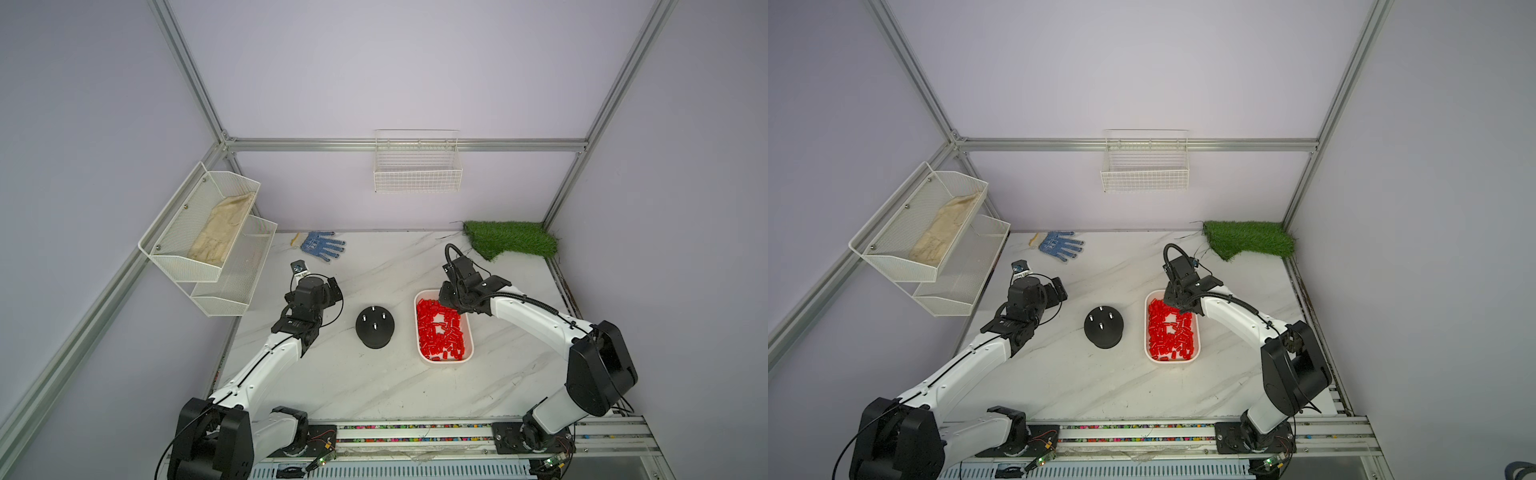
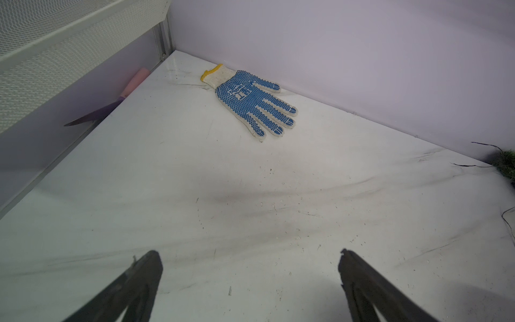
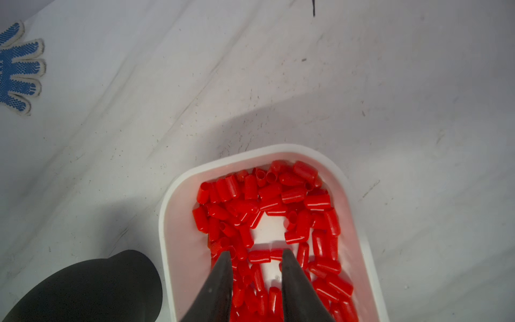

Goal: Cover the protruding screws with screw protection sleeves
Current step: Pick up the screw protection sleeve from the storage box.

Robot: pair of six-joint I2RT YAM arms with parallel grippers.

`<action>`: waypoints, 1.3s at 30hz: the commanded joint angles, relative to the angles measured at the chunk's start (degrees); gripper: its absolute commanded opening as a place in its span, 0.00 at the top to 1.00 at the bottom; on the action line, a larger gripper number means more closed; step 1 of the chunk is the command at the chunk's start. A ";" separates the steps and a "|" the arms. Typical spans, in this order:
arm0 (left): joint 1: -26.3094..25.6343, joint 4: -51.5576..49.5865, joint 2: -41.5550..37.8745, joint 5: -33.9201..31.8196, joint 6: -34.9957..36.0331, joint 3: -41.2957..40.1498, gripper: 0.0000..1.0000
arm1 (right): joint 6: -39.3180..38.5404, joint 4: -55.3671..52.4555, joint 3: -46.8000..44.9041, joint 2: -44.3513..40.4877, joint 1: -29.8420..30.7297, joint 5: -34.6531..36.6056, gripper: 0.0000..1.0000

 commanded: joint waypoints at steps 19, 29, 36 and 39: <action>-1.53 1.95 -0.49 -2.21 -1.19 2.41 0.00 | 22.22 15.21 -6.37 3.85 1.83 2.28 0.66; -1.62 2.05 -1.33 -3.69 -0.83 1.69 0.00 | 21.73 18.42 -6.07 7.36 -0.18 0.51 0.68; -1.62 2.06 -1.11 -4.06 -0.74 1.54 0.00 | 21.87 19.88 -6.24 9.67 -0.76 -0.97 0.69; -1.66 2.10 -1.11 -4.06 -0.74 1.54 0.00 | 21.89 20.54 -6.54 10.07 -0.89 -0.97 0.70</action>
